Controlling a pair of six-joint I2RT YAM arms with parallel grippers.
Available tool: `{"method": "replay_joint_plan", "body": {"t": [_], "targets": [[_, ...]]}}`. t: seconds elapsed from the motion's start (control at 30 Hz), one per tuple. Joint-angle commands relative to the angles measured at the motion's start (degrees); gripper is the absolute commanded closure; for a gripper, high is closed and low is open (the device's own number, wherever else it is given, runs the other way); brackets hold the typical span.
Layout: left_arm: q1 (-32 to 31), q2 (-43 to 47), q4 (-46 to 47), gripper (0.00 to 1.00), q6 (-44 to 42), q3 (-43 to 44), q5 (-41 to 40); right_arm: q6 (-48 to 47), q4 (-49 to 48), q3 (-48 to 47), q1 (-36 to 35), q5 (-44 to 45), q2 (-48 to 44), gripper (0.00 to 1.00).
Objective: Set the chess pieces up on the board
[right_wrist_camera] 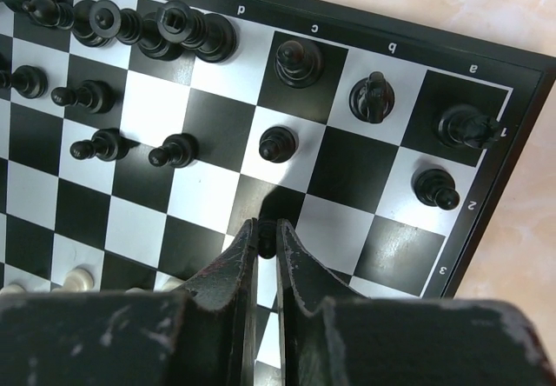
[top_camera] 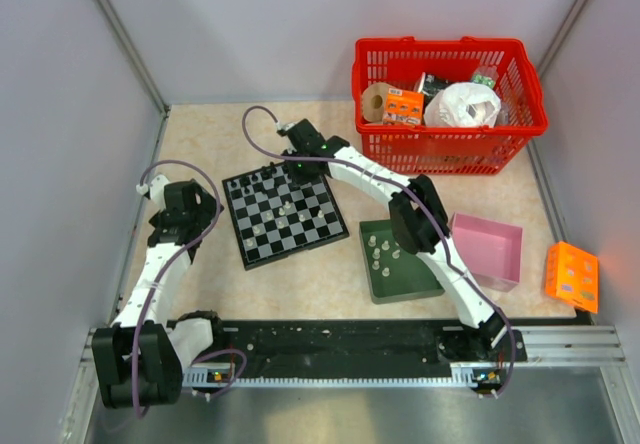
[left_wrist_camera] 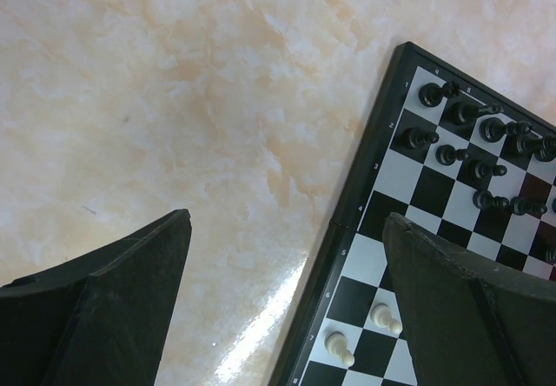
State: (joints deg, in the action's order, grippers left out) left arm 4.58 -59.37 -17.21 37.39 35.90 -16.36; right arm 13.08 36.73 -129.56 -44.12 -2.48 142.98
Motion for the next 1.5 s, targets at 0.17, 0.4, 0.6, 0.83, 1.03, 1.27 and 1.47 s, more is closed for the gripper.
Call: {"method": "replay_joint_plan", "body": {"t": [0.17, 0.4, 0.6, 0.83, 1.03, 1.27, 1.47], "targets": [[0.25, 0.58, 0.95, 0.03, -0.12, 1.19, -0.25, 0.54, 0.45, -5.61, 1.84, 3.80, 0.11, 0.94], [0.25, 0.31, 1.04, 0.03, -0.12, 1.28, -0.43, 0.98, -0.34, -7.20, 3.51, 2.75, 1.51, 0.94], [0.25, 0.22, 1.13, 0.03, -0.21, 1.45, -0.43, 1.33, -1.13, -7.46, 3.60, 0.29, 2.31, 0.94], [0.25, 0.05, 1.13, 0.03, -0.12, 1.19, -0.52, 1.60, -1.75, -7.99, 3.60, -0.59, 3.36, 0.94], [0.25, -0.22, 1.22, 0.03, -0.03, 1.28, -0.69, 1.24, -1.66, -8.78, 3.60, -0.68, 4.33, 0.93], [0.25, -0.22, 1.13, 0.03, -0.12, 1.28, -0.69, 1.33, -1.66, -9.49, 3.60, -0.86, 5.38, 0.92], [0.25, -0.21, 1.13, 0.03, -0.12, 1.28, -0.60, 0.89, -1.58, -9.22, 3.34, -1.82, 5.03, 0.85]]}}
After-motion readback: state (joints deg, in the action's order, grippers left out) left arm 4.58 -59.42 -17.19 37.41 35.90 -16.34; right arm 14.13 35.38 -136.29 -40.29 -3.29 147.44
